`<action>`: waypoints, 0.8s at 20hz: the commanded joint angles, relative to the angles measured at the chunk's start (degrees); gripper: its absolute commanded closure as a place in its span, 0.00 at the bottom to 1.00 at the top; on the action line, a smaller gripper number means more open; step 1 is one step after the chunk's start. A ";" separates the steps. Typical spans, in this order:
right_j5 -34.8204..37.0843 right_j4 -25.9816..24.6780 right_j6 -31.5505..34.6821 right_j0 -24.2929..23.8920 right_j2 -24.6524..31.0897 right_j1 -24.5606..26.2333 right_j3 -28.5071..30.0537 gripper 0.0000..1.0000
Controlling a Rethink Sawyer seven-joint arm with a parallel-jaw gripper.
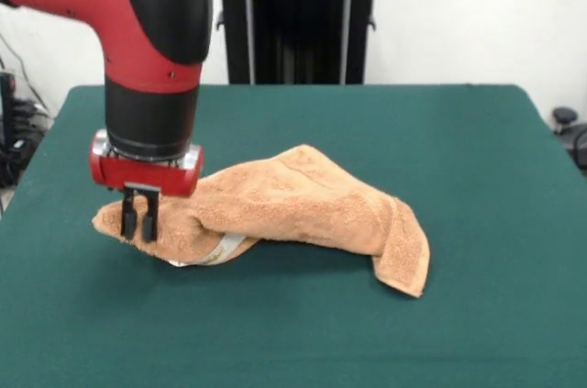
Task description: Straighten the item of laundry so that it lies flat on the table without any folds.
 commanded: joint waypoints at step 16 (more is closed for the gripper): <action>15.51 7.04 10.92 13.33 -1.17 -12.42 15.82 1.00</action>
